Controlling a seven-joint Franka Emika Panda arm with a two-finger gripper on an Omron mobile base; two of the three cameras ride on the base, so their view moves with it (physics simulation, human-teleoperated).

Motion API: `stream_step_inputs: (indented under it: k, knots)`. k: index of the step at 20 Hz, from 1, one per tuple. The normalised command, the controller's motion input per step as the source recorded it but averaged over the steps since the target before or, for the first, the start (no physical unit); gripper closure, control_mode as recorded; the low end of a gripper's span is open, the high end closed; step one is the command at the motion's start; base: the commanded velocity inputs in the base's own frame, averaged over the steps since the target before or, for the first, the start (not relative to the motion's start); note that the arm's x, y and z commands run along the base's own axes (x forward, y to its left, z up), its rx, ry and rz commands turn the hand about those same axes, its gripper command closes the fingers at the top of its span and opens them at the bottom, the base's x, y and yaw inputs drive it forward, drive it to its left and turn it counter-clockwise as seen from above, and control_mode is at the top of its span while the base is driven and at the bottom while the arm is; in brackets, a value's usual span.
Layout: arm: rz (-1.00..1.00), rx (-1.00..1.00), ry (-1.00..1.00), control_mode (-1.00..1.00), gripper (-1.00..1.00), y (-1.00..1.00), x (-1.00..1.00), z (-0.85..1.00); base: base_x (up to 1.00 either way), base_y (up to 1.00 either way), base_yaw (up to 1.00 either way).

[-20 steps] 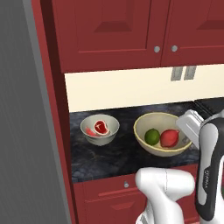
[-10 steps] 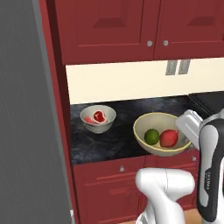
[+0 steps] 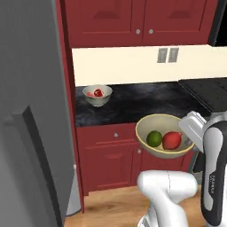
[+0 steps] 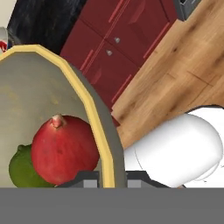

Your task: Place the bowl with the onion and lime on the top shelf of the fridge. Place the bowl with the steaks on the second highest shelf of the fridge.

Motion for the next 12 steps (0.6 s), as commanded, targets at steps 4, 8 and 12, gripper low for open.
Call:
stream_step_inputs:
  k: [4,8,12]
  knots:
    - [0.0,0.0,0.0,1.0,1.0,0.0,0.0,0.0,-1.0,0.57,0.23]
    - [0.0,0.0,0.0,1.0,1.0,0.0,0.0,0.0,-1.0,0.68,0.23]
    - [0.0,0.0,0.0,1.0,1.0,0.0,0.0,0.0,-1.0,0.01,0.17]
